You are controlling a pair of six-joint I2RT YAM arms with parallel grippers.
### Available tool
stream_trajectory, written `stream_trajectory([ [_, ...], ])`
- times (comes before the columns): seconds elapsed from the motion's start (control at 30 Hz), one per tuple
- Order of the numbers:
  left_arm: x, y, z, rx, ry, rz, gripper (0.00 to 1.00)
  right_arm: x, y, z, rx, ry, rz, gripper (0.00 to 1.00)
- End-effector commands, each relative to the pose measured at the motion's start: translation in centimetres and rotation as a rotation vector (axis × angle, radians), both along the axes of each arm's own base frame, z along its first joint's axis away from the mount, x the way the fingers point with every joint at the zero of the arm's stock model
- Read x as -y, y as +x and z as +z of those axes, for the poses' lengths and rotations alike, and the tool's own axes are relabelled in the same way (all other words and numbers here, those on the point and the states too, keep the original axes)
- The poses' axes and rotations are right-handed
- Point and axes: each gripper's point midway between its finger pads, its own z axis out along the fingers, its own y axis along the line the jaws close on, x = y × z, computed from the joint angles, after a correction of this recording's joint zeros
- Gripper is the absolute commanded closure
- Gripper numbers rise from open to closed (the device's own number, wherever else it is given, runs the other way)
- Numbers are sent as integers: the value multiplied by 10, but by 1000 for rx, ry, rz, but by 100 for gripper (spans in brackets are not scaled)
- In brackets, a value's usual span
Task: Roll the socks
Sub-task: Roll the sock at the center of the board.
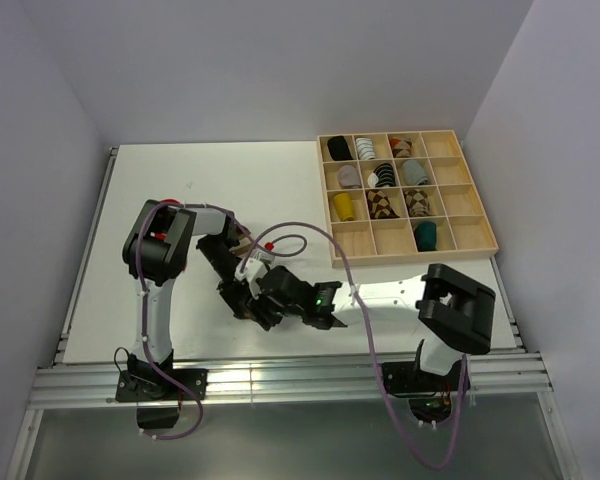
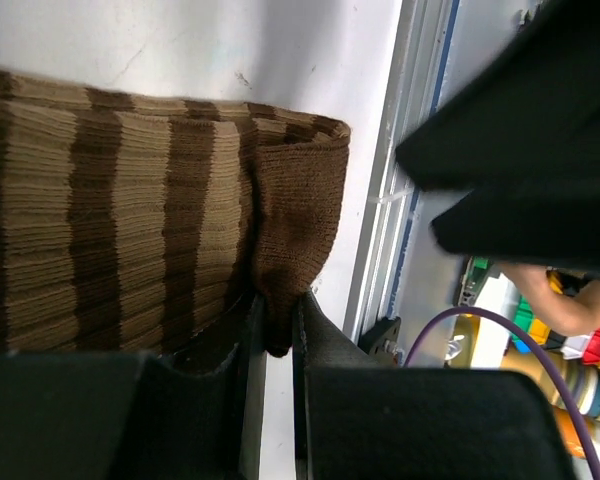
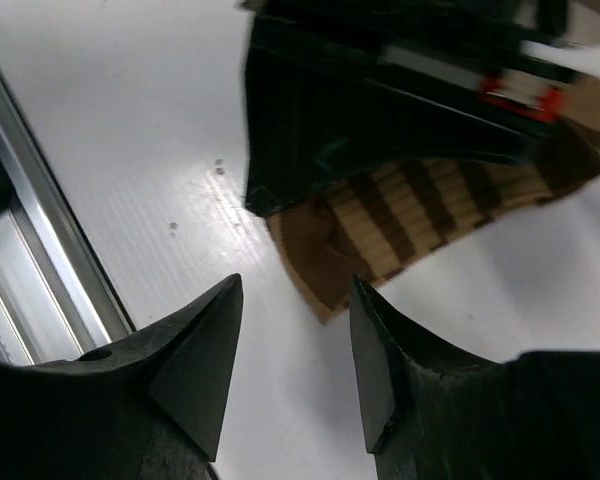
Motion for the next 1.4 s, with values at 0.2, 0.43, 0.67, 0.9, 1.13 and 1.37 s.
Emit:
stream_trajectory([
  [0.2,-10,14,-23,78,32,-58,100,-28,-3,-4,122,-93,96,43],
  [0.43,-10,13,-23,66,32,-56,99,-29,1,-24,144,-163,110,43],
  [0.67,-10,13,-24,58,33,-56,100,-27,9,-51,155,-239,84,50],
  [0.9,-5,27,-24,125,46,-17,78,-25,9,-61,83,-235,50,95],
  [1.13,7,65,2,276,-9,123,67,-13,1,-71,-119,-194,73,99],
  [1.37,2,106,27,391,-24,324,66,-10,-3,-73,-308,-122,105,99],
])
